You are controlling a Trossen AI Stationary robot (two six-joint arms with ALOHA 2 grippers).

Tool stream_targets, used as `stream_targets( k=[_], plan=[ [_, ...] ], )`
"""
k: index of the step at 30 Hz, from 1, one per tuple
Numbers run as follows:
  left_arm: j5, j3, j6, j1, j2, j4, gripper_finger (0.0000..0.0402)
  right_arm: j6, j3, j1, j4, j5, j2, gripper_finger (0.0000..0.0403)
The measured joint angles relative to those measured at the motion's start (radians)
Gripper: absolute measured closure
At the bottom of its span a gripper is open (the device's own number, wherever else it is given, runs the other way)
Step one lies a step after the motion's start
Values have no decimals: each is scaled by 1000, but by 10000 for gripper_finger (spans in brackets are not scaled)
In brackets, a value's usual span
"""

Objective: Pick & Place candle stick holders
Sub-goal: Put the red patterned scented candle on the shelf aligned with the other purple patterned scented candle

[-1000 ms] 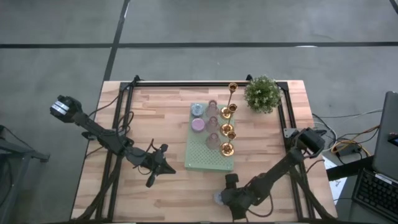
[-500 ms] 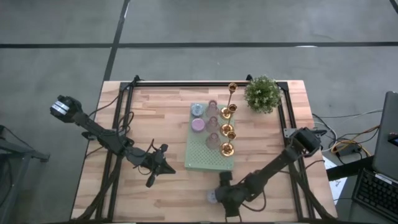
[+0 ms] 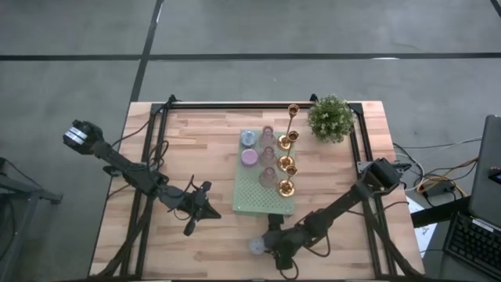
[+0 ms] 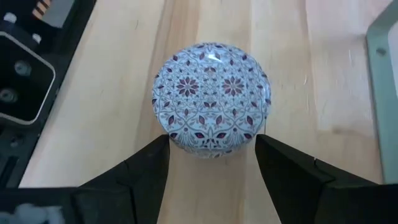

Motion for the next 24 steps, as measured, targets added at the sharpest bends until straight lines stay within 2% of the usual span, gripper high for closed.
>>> stream_targets(
  k=[13, 21, 24],
  plan=[
    [-26, 0, 1, 0, 0, -2, 392, -38, -9, -26, 63, -7, 0, 172],
    [-26, 2, -64, 1, 0, 1, 392, -10, -9, -26, -109, -58, -75, 188],
    [-26, 8, -62, 3, 0, 49, 391, -1, -11, -23, -186, -74, -118, 203]
  ],
)
